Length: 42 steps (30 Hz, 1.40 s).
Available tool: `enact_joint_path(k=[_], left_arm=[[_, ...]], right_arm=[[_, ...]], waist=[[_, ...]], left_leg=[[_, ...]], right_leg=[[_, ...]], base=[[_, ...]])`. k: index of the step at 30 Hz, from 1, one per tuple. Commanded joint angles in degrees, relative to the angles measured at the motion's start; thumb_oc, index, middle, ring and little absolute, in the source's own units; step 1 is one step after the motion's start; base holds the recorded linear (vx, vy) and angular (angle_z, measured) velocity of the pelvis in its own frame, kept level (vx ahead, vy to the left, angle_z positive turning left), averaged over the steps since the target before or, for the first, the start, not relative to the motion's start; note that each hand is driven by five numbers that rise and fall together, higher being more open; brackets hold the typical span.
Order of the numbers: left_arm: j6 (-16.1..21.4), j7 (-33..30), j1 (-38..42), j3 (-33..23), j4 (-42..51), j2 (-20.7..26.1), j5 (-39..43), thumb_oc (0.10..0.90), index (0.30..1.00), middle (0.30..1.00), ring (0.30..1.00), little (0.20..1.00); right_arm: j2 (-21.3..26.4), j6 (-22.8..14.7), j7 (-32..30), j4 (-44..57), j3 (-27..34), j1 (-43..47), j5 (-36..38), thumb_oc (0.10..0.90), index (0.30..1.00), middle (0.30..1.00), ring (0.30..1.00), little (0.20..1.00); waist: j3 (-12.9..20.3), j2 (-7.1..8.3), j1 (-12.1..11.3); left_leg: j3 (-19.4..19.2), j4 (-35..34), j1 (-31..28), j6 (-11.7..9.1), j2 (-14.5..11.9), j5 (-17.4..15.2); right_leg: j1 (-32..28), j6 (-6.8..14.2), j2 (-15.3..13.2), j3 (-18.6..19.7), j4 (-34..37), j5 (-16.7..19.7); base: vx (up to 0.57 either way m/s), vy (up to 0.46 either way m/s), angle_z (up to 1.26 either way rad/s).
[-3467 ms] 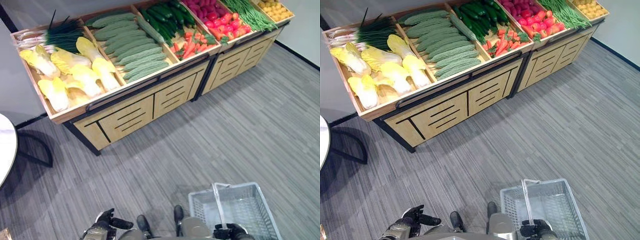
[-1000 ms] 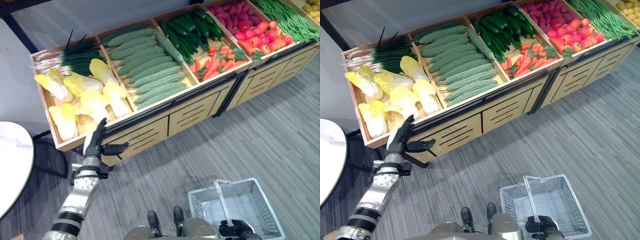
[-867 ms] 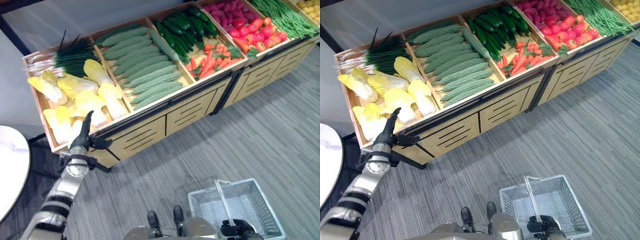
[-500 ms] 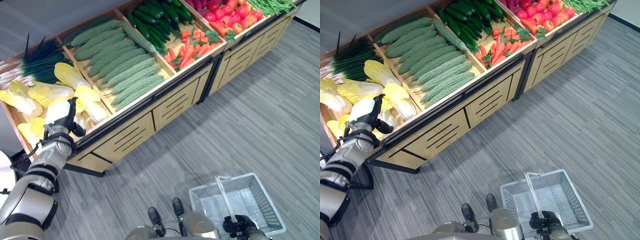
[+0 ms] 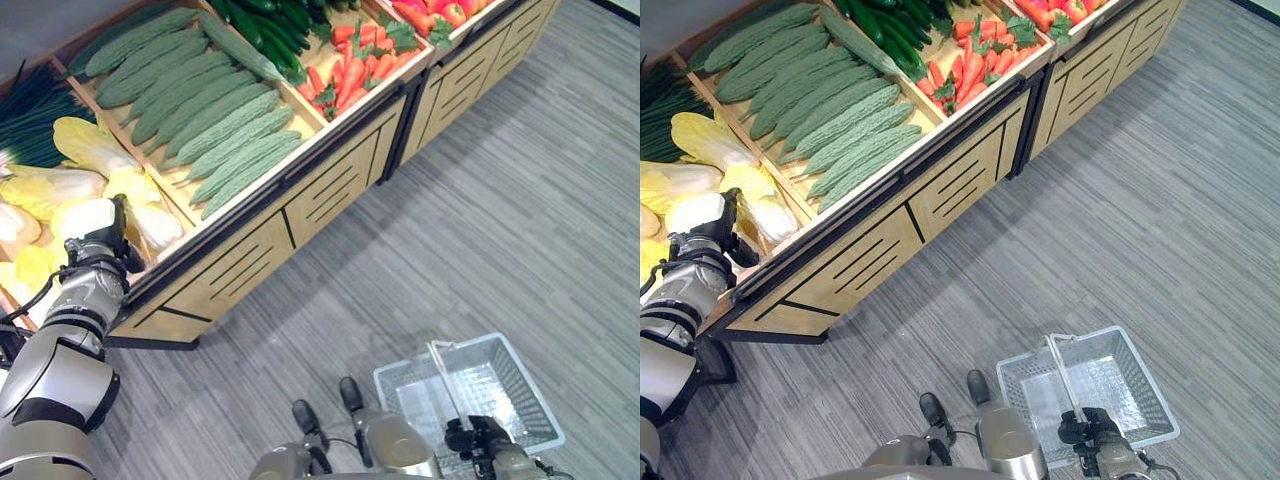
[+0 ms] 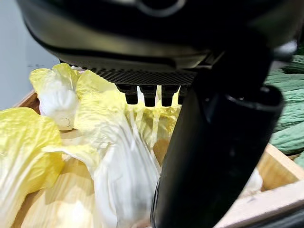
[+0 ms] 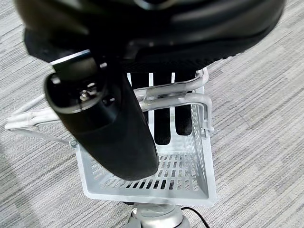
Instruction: Get the vegetables into the basket
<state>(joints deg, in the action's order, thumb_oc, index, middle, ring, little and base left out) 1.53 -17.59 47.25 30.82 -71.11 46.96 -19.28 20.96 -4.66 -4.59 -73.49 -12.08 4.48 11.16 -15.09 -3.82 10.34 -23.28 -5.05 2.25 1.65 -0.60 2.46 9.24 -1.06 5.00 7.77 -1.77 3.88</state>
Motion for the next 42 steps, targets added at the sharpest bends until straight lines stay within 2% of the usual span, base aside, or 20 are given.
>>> enact_joint_path(k=[1, 4, 12, 20, 25, 33, 42], left_arm=[[-2.99, -1.57, 7.24, 0.24, -3.43, 7.46, -3.18, 0.900, 1.000, 1.000, 1.000, 1.000], [-3.94, -0.29, 7.10, 1.07, -5.74, 9.06, -5.64, 0.900, 1.000, 1.000, 1.000, 1.000], [-4.71, 0.13, 6.61, 0.61, -6.37, 10.78, -6.23, 0.900, 1.000, 1.000, 1.000, 1.000], [-5.22, 0.93, 3.99, 0.02, -7.98, 13.65, -8.55, 0.900, 1.000, 1.000, 1.000, 1.000], [-5.60, 0.53, 4.89, 0.34, -7.12, 13.27, -9.07, 0.900, 1.000, 1.000, 1.000, 1.000], [-5.06, -1.16, 9.98, 4.16, -3.13, 9.35, -9.43, 0.900, 1.000, 1.000, 1.000, 1.000], [-4.91, -1.46, 10.13, 3.41, -2.35, 7.50, -7.78, 0.900, 1.000, 1.000, 1.000, 1.000]], right_arm=[[1.11, -0.76, -0.36, -1.10, -1.45, -1.04, 0.33, 0.400, 0.300, 0.300, 0.300, 0.300], [0.74, -0.52, -0.12, -1.07, -2.43, -0.41, 0.21, 0.400, 0.300, 0.300, 0.300, 0.300], [0.74, -0.42, -0.07, -0.68, -3.06, 0.15, 0.39, 0.400, 0.300, 0.300, 0.300, 0.300], [-0.15, -0.38, 0.26, -1.14, -4.31, 0.46, -0.39, 0.400, 0.300, 0.300, 0.300, 0.300], [-0.47, -0.34, 0.34, -0.81, -4.82, 0.40, -0.91, 0.400, 0.300, 0.300, 0.300, 0.300], [-0.63, -0.31, 0.57, -1.19, -5.97, 0.27, -2.05, 0.400, 0.300, 0.300, 0.300, 0.300], [-0.31, 0.38, 0.57, -1.56, -5.71, -0.03, -2.38, 0.400, 0.300, 0.300, 0.300, 0.300]], waist=[[1.05, 0.69, -0.13], [0.79, 1.04, -0.58], [0.07, 1.26, -1.29], [-1.12, 1.64, -2.49], [-1.63, 1.85, -2.70], [-1.53, 2.19, -2.10], [-0.78, 2.05, -1.90]], left_leg=[[-0.17, 0.05, -4.53, -3.65, -0.23, -4.33], [-0.34, 0.05, -4.06, -3.79, -0.37, -4.26], [-0.41, 0.05, -3.39, -3.83, -0.45, -4.09], [-0.40, 0.05, -4.63, -3.81, -0.26, -4.40], [-0.20, 0.05, -4.56, -3.75, -0.11, -4.51], [-0.02, 0.05, -4.53, -3.83, -0.08, -4.66], [-0.69, 0.05, -4.47, -3.70, 0.12, -4.76]], right_leg=[[1.64, 6.79, -3.98, 0.87, -0.15, -3.00], [1.91, 6.81, -3.92, 0.94, 0.34, -2.63], [2.51, 6.85, -3.97, 0.85, 0.74, -2.30], [0.80, 6.80, -4.22, 0.50, 1.40, -2.54], [0.61, 6.85, -4.55, -0.12, 1.92, -2.27], [0.52, 6.76, -4.67, -0.48, 1.85, -2.28], [0.94, 6.72, -4.47, 0.12, 2.00, -2.02]], base=[[0.00, 0.000, 0.00], [0.05, -0.012, -0.03], [0.01, 0.000, -0.01], [0.01, 0.008, -0.02], [-0.02, 0.019, 0.02], [-0.01, -0.002, 0.07], [0.00, -0.010, -0.03]])
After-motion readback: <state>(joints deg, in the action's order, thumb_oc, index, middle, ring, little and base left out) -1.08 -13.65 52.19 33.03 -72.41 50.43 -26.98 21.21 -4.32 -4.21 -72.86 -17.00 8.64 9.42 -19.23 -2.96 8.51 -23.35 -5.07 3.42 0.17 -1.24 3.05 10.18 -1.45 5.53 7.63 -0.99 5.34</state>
